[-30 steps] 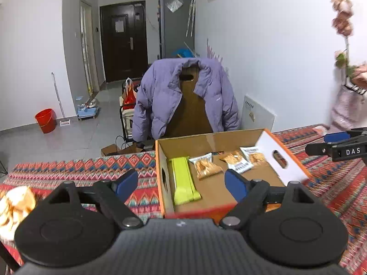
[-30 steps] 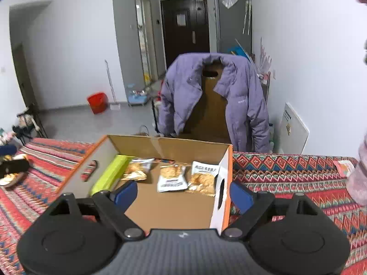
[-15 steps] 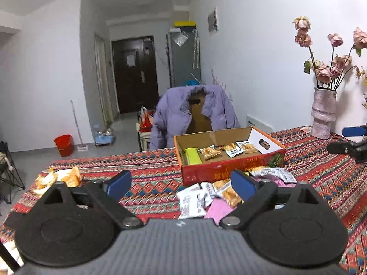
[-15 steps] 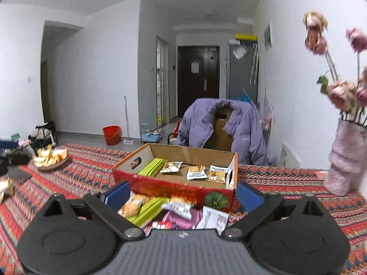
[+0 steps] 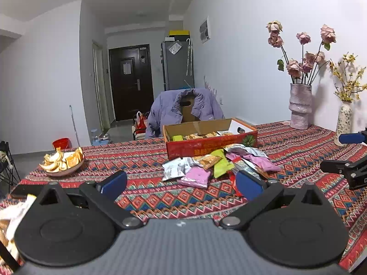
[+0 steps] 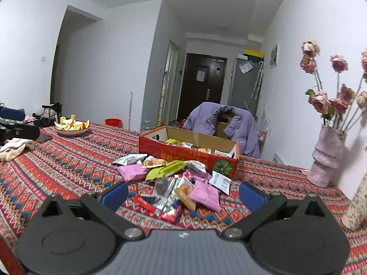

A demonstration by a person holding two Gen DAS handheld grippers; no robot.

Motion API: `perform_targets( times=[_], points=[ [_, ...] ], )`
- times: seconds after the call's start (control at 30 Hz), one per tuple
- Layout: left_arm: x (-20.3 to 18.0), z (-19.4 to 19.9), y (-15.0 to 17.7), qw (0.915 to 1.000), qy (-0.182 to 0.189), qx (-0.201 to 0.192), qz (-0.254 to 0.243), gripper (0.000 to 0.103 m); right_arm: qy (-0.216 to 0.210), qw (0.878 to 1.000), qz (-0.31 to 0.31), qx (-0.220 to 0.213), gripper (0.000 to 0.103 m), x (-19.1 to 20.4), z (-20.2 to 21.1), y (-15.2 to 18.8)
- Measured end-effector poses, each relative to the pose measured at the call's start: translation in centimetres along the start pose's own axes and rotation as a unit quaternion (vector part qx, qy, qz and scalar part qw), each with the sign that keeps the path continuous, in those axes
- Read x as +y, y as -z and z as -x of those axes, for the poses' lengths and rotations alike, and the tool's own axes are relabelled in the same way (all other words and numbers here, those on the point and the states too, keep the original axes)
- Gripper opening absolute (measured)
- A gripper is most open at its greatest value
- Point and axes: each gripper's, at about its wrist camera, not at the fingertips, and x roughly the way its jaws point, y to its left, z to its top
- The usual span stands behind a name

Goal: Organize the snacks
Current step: 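Withdraw both tools from the box toward the remaining snacks, then grasp a white snack packet with the left tool while the right tool grasps a pumpkin-seed cracker packet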

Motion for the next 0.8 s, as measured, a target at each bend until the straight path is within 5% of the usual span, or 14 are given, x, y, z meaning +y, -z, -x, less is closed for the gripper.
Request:
perform_targets(
  times=[0.27, 0.8],
  points=[
    [-1.6, -0.5, 2.2, 0.9997, 0.003, 0.023, 0.006, 0.103, -0.030, 0.999, -0.025, 0.003, 0.103, 0.2, 1.7, 1.5],
    [-0.6, -6.3, 1.6, 0.9958, -0.020, 0.077, 0.047, 0.103, -0.033, 0.999, -0.022, 0.033, 0.103, -0.8, -3.9, 0.2]
  ],
)
